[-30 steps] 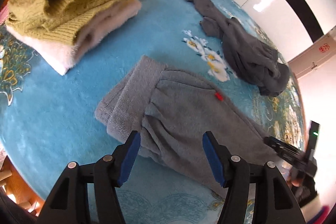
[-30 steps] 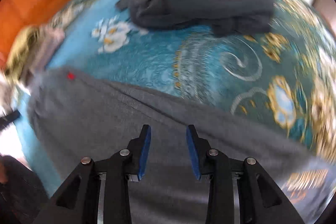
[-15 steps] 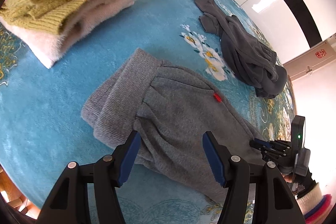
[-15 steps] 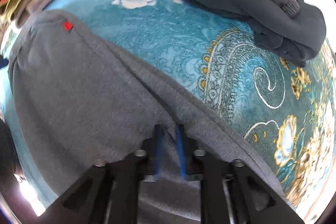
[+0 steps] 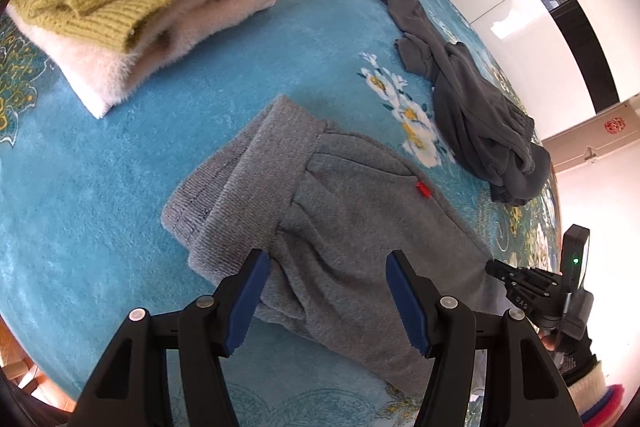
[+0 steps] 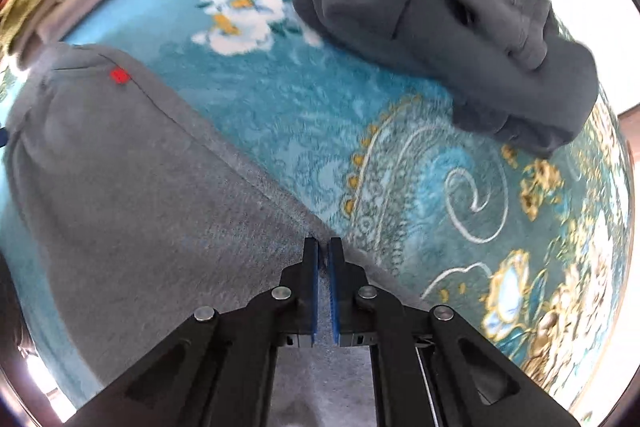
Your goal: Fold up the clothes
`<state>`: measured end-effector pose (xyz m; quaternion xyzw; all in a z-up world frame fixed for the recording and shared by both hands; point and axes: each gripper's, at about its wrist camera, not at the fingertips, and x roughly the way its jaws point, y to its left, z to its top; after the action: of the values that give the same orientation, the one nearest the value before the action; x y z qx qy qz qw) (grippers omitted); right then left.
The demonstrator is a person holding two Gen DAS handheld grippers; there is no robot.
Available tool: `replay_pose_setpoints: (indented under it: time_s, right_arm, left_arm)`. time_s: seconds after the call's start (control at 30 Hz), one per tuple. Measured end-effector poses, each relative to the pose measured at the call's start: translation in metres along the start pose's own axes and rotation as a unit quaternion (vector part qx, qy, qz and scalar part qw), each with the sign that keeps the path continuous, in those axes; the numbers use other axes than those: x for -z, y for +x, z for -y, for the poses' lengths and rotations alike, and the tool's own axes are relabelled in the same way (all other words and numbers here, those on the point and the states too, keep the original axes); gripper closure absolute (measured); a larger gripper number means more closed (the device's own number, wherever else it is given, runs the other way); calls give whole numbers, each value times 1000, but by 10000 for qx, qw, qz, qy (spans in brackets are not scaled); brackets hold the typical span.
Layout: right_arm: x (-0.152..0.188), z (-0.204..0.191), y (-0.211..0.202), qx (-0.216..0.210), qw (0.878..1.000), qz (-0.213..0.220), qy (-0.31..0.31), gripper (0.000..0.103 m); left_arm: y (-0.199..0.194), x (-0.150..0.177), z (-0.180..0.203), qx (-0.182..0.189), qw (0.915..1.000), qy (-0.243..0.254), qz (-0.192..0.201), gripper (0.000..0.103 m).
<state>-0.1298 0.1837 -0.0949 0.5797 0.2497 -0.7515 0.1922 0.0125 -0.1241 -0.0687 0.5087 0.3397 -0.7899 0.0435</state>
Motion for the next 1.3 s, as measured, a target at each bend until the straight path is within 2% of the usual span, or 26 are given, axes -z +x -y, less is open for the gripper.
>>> replay_pose_setpoints:
  time_s: [0.13, 0.2, 0.3, 0.37, 0.4, 0.43, 0.5, 0.53, 0.6, 0.67, 0.73, 0.77, 0.8, 0.87, 1.0, 1.13, 1.2, 1.23, 1.3]
  right_arm:
    - [1, 1, -5, 93, 9999, 107, 51, 97]
    - [5, 7, -21, 124, 9993, 322, 110, 94]
    - [34, 47, -58, -79, 9912, 876, 987, 90]
    - [68, 82, -79, -253, 9756, 1215, 1812, 78]
    - [85, 100, -89, -339, 9645, 1380, 2224, 74]
    - [118, 125, -98, -418, 9458, 1518, 2839, 70]
    - [173, 163, -110, -486, 9049, 1691, 3877, 68]
    - [211, 178, -114, -506, 8800, 1765, 4380, 67]
    - [285, 208, -123, -541, 8222, 1896, 5339, 63]
    - [345, 220, -133, -497, 7822, 1966, 5892, 59]
    - [383, 222, -130, -509, 7533, 1973, 6253, 55]
    - [402, 224, -129, -515, 7382, 1975, 6429, 48]
    - [420, 225, -127, -524, 7229, 1976, 6600, 48]
    - [431, 226, -112, -795, 6995, 2030, 6805, 48]
    - [432, 226, -75, -1248, 6566, 1924, 7185, 48]
    - [432, 230, -51, -1258, 6254, 1896, 7464, 48]
    - [432, 233, -49, -1360, 6028, 2052, 7590, 48]
    - [432, 235, -48, -1423, 5925, 2130, 7637, 49]
    - [431, 236, -51, -1466, 5753, 2177, 7747, 61]
  left_arm:
    - [3, 1, 3, -125, 9999, 87, -8, 37]
    - [3, 2, 5, -177, 9997, 145, 9, 37]
    - [3, 3, 7, -239, 9995, 206, 39, 37]
    - [1, 3, 8, -256, 9994, 212, 64, 37]
    - [1, 3, 8, -261, 9994, 217, 69, 37]
    - [0, 3, 8, -266, 9994, 223, 71, 37]
    - [0, 4, 9, -299, 9992, 248, 77, 37]
    - [0, 5, 9, -317, 9991, 260, 80, 37]
    - [-1, 6, 11, -353, 9989, 289, 97, 37]
    - [-2, 7, 13, -356, 9989, 292, 125, 37]
    - [-2, 9, 16, -390, 9987, 317, 130, 37]
    - [-2, 9, 17, -407, 9985, 330, 132, 37]
    - [-2, 10, 19, -424, 9984, 343, 134, 37]
    - [-2, 13, 22, -474, 9980, 388, 144, 37]
    - [-7, 17, 27, -562, 9968, 518, 229, 37]
    - [-16, 19, 23, -538, 9969, 444, 352, 37]
    - [-19, 18, 19, -509, 9974, 349, 373, 37]
    - [-20, 18, 18, -488, 9977, 290, 376, 37]
    - [-21, 18, 19, -448, 9980, 221, 384, 37]
